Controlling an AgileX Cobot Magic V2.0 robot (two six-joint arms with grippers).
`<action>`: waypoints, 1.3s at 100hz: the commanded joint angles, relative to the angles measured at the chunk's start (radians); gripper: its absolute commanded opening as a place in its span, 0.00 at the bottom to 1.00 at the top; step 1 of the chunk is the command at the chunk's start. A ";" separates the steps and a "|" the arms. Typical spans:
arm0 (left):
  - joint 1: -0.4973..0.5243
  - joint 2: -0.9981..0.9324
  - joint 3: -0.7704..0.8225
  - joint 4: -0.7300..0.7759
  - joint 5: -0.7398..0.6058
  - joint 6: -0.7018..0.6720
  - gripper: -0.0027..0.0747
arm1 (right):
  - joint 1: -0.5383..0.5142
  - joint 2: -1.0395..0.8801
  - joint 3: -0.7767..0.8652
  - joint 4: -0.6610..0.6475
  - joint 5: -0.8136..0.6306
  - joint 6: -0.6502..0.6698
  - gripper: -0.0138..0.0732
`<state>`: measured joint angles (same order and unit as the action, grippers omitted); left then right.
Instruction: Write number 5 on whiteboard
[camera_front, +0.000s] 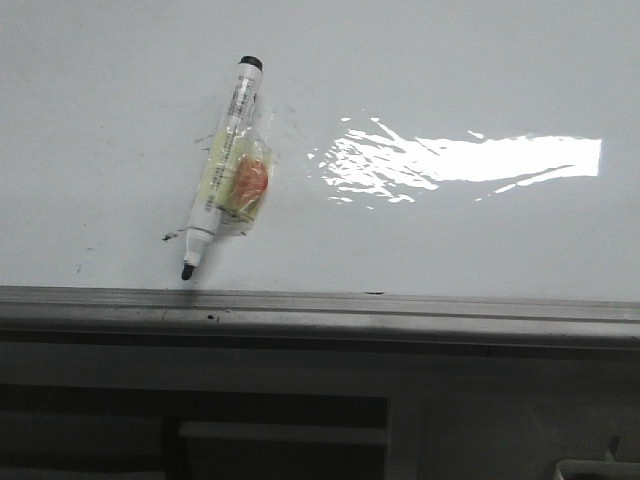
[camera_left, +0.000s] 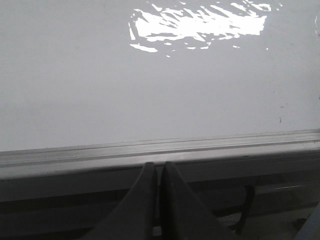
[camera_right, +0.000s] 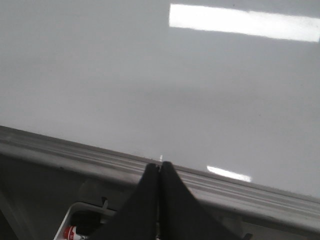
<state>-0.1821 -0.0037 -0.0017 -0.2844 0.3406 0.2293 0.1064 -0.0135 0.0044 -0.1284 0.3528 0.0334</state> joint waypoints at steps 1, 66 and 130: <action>0.005 -0.028 0.025 -0.006 -0.054 -0.007 0.01 | 0.000 -0.014 0.029 -0.011 -0.044 0.000 0.10; 0.005 -0.028 0.025 0.004 -0.060 -0.007 0.01 | 0.000 -0.014 0.029 -0.021 -0.044 0.000 0.10; 0.005 -0.026 0.025 -0.523 -0.299 -0.007 0.01 | 0.000 -0.014 0.029 0.128 -0.473 0.000 0.10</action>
<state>-0.1821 -0.0037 0.0000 -0.6257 0.1809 0.2293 0.1064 -0.0135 0.0119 -0.0969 0.0354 0.0354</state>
